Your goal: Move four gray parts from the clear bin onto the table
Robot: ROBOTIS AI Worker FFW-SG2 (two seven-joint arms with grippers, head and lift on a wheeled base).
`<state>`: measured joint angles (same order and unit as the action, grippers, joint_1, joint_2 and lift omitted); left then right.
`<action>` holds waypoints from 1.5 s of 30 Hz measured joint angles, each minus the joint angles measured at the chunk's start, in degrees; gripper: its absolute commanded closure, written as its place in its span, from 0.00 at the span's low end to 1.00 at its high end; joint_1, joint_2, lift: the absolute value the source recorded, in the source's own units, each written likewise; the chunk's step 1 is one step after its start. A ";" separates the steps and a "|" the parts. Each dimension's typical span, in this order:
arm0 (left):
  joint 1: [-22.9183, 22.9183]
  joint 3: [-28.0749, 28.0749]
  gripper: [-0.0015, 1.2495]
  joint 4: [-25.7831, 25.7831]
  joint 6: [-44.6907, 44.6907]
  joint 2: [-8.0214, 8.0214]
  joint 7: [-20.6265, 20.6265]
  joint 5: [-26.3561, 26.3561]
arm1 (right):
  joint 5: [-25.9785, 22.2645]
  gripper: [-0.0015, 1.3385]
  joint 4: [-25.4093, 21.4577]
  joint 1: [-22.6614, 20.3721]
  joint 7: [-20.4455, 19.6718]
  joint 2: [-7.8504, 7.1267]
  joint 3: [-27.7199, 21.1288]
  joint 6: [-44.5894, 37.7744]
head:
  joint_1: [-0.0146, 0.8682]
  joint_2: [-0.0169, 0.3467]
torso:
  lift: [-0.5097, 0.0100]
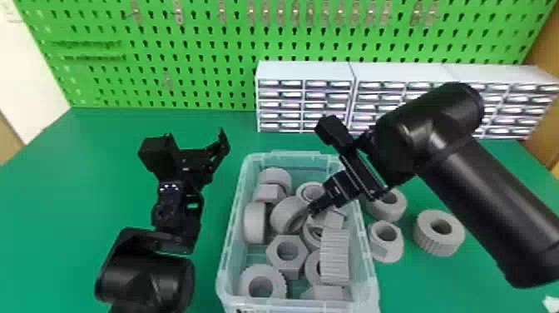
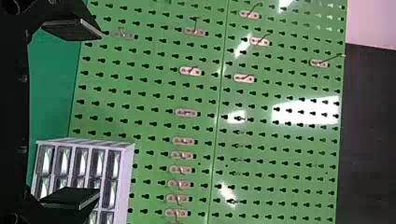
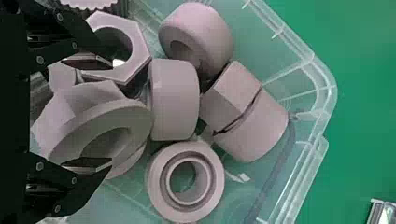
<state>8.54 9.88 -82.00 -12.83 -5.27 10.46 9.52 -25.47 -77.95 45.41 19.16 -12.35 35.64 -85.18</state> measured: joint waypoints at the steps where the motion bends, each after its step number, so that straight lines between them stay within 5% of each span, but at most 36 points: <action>1: -0.01 -0.02 0.08 0.00 0.00 0.00 0.00 -0.02 | 0.11 0.39 -0.01 -0.03 0.00 -0.06 0.07 -0.04 | 0.80 0.24 | 0.88; 8: 0.06 -0.07 0.08 0.00 0.00 0.00 0.00 -0.28 | 0.64 0.43 0.08 -0.11 0.00 -0.28 0.88 -0.09 | 0.80 0.24 | 0.88; 20: 0.20 -0.07 0.08 0.00 0.00 0.00 0.00 -0.39 | 1.24 0.77 0.49 0.24 0.02 -0.18 0.73 -0.80 | 0.80 0.24 | 0.88; 45: 0.17 0.07 0.08 0.00 0.00 0.00 0.00 -0.35 | 2.62 0.78 -3.71 -0.08 0.00 0.18 -2.59 0.43 | 0.80 0.24 | 0.88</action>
<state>8.71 9.94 -82.00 -12.83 -5.27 10.46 9.17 -22.85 -81.65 45.33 19.16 -12.17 33.05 -84.75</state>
